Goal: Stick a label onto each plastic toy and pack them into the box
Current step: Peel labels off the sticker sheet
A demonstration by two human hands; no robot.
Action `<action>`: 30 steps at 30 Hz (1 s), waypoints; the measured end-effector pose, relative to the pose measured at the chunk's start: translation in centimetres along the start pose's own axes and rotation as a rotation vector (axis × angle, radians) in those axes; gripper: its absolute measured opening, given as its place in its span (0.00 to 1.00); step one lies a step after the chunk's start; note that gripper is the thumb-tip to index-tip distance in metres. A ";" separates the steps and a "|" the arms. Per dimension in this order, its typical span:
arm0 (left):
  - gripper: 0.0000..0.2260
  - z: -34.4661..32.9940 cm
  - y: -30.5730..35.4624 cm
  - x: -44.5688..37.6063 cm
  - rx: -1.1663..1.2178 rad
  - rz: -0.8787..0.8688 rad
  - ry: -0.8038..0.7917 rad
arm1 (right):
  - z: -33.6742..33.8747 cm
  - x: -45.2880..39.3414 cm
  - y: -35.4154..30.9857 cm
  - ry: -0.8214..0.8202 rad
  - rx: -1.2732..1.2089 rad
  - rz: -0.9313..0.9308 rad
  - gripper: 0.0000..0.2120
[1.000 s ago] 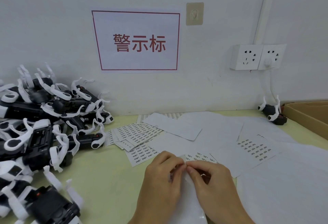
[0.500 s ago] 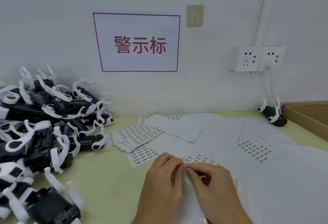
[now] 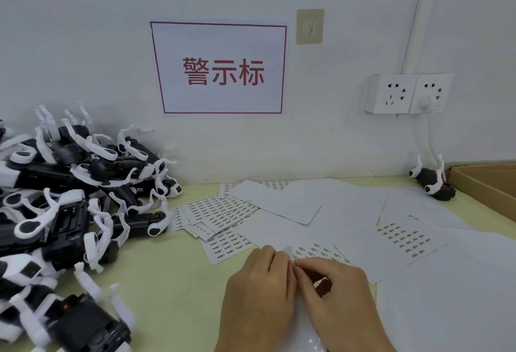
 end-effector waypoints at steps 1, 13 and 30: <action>0.12 0.0 0.0 0.0 0.003 0.002 -0.003 | 0.0 0.0 0.0 0.008 0.013 0.005 0.24; 0.09 -0.8 -1.4 -0.1 0.658 0.568 -0.140 | 0.6 -0.1 -0.1 -0.066 0.093 -0.159 0.13; 0.08 -0.6 -1.7 0.0 0.727 0.638 -0.026 | 0.8 -0.6 -0.3 -0.127 -0.221 -0.438 0.13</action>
Point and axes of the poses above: each hand's wrist, its own x-axis away from the middle knuckle, its own z-axis out of the back of the hand, y = z × x, the point moved 1 cm from there along -x, towards the middle knuckle, and after that the axes turned 3 degrees about x, right-handed, at the moved point
